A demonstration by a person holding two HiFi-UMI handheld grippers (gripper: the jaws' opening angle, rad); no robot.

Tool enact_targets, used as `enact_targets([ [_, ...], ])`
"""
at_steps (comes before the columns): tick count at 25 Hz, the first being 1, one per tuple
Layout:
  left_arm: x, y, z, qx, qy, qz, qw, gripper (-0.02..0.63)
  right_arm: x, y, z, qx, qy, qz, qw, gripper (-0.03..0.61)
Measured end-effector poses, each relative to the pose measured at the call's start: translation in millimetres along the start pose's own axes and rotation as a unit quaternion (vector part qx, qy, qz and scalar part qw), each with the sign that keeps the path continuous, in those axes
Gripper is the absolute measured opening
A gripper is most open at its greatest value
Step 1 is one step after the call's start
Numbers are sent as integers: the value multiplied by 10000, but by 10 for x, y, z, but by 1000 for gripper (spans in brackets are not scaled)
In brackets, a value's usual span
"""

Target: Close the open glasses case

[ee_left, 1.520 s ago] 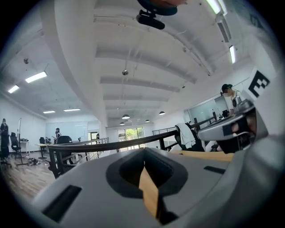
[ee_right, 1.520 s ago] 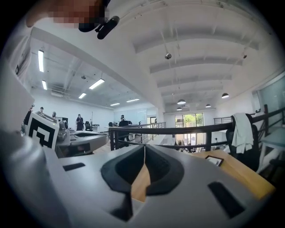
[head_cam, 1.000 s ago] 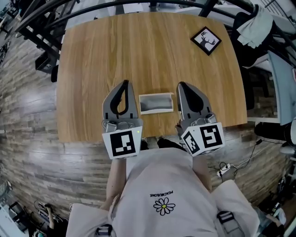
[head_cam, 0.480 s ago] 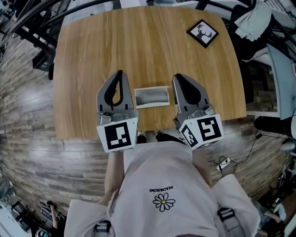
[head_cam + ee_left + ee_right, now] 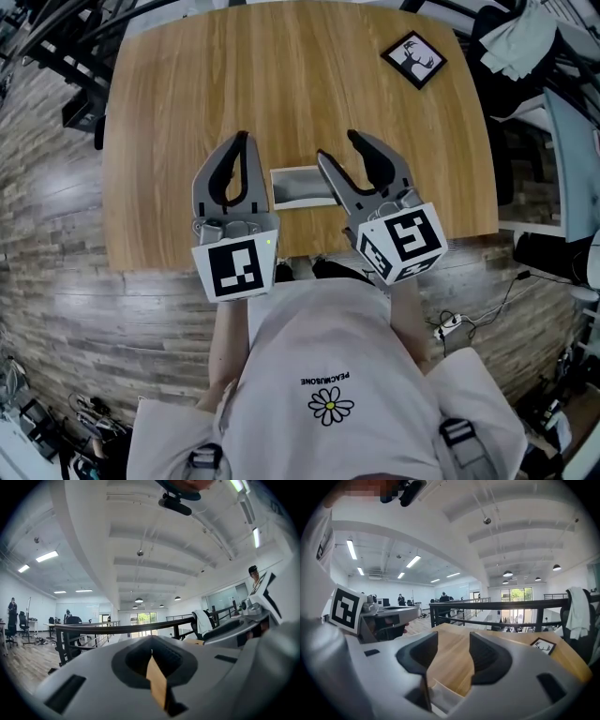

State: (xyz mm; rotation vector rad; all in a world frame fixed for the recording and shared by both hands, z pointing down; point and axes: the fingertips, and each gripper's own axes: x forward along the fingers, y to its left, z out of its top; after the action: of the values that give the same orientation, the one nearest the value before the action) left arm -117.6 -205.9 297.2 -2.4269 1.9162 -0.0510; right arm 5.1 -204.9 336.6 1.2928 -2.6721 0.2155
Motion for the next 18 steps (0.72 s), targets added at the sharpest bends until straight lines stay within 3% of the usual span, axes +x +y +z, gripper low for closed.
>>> enact_targets([
  [7, 10, 38, -95, 1, 113, 20, 9999, 17, 274, 77, -482, 169, 550, 357, 9977, 199],
  [18, 42, 90, -196, 166, 252, 28, 9995, 17, 463, 8, -1490, 430, 1680, 318, 9843, 212],
])
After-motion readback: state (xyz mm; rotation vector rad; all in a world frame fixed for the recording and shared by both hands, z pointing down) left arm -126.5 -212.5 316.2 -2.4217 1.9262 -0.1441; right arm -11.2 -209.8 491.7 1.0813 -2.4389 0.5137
